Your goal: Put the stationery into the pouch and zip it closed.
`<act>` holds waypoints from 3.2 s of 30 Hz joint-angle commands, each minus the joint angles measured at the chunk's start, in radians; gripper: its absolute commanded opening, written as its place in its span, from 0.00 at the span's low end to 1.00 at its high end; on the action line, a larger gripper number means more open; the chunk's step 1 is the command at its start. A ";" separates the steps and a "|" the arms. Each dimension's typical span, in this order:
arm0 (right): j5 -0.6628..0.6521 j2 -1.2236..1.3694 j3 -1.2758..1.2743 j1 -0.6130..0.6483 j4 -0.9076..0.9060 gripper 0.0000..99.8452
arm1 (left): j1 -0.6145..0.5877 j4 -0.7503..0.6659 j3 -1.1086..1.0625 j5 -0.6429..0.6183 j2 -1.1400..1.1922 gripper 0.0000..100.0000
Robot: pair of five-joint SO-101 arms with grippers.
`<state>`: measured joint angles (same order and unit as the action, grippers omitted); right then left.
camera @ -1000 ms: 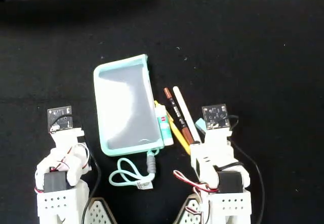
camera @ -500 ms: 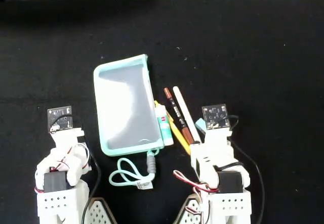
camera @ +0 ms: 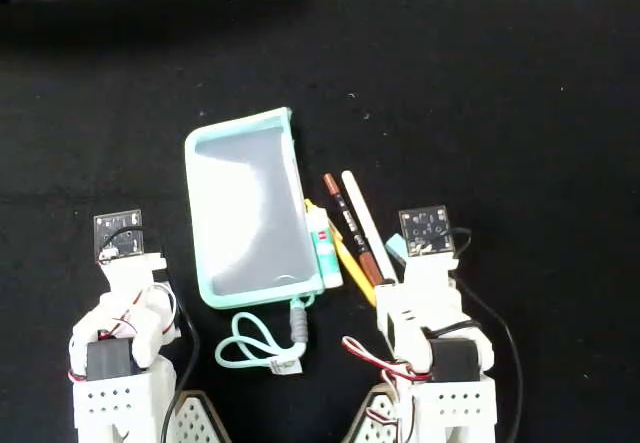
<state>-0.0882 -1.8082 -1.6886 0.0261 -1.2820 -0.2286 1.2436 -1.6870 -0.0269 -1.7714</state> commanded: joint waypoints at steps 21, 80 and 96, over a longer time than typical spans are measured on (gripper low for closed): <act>0.000 -0.044 0.002 0.489 -0.003 0.20 | -0.002 0.008 -0.015 0.002 -0.005 0.03; -0.008 -0.028 0.667 0.466 0.026 0.20 | -0.002 0.008 -0.015 0.002 -0.005 0.03; -0.003 0.684 0.869 0.468 -0.109 0.20 | -0.001 0.008 -0.015 0.003 -0.005 0.03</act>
<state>-0.0867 -1.2727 -0.8124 0.5002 -1.3587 -0.2286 1.2436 -1.6870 -0.0269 -1.7714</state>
